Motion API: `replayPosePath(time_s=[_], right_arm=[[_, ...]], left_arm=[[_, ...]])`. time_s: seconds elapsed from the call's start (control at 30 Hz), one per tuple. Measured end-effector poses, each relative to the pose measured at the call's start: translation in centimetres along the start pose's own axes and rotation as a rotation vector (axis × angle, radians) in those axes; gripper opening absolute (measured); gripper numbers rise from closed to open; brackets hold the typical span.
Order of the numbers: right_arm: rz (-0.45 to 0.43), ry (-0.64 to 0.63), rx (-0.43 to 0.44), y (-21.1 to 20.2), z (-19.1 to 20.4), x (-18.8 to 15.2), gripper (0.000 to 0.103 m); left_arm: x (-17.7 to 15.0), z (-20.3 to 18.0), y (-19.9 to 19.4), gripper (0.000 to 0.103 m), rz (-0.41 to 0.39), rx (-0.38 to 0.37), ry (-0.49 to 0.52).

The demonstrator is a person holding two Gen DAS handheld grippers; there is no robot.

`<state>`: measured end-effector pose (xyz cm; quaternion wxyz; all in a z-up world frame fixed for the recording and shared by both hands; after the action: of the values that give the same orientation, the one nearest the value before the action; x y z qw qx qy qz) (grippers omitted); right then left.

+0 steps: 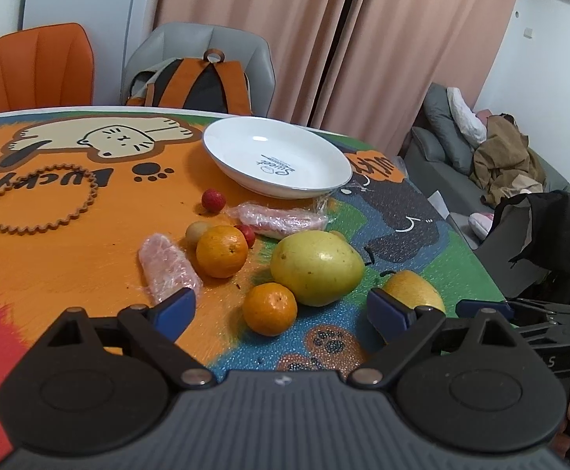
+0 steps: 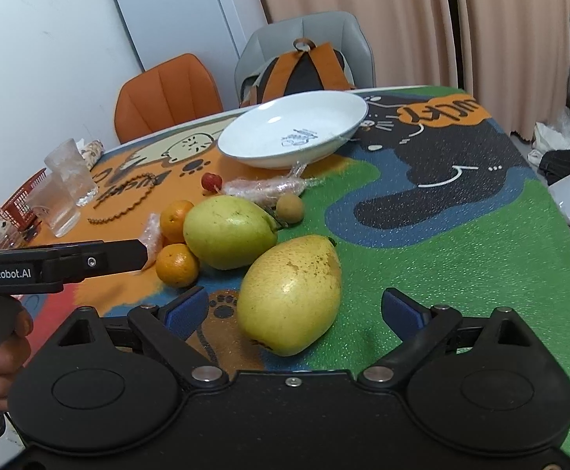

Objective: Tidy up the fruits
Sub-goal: 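Move the right tool toward the yellow pear while the left tool approaches the green pear, then close the right tool on the yellow pear while the left tool grasps the green pear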

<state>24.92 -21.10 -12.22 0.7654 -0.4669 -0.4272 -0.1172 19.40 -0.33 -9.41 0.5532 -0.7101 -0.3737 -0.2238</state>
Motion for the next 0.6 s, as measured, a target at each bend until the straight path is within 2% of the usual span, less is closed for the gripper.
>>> replayPosePath(time_s=[0.1,0.3,0.4,0.47,0.6], right_arm=[[0.014,0.01,0.002,0.8,-0.3,-0.1,0.094],[0.055,0.043,0.032,2.6,-0.7,-0.3,0.084],[0.046,0.052,0.034,2.9,-1.0,-0.1,0.074],[0.042,0.064,0.062,3.0,-1.2,0.0,0.064],[0.04,0.055,0.078,3.2,-1.0,0.3,0.063]], left_arm=[[0.1,0.1,0.7,0.094,0.009,0.0,0.001],[0.4,0.2,2.0,0.094,0.026,-0.009,0.008],[0.7,0.1,2.7,0.094,0.033,-0.011,0.01],[0.9,-0.1,3.1,0.094,0.04,-0.012,0.011],[1.4,-0.8,4.0,0.094,0.042,-0.022,0.023]])
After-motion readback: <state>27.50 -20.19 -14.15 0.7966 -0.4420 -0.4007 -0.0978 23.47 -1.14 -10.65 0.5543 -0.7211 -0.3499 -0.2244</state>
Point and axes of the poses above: each gripper's, at about its wrist camera, not at the fingertips, and y roughly the way its jaws point, z to its left, x to its top, the point moved 3 cm from there along y, roughly the way its jaws point, and after that the axes turned 4 degrees about -y, right-handed, at the moved point
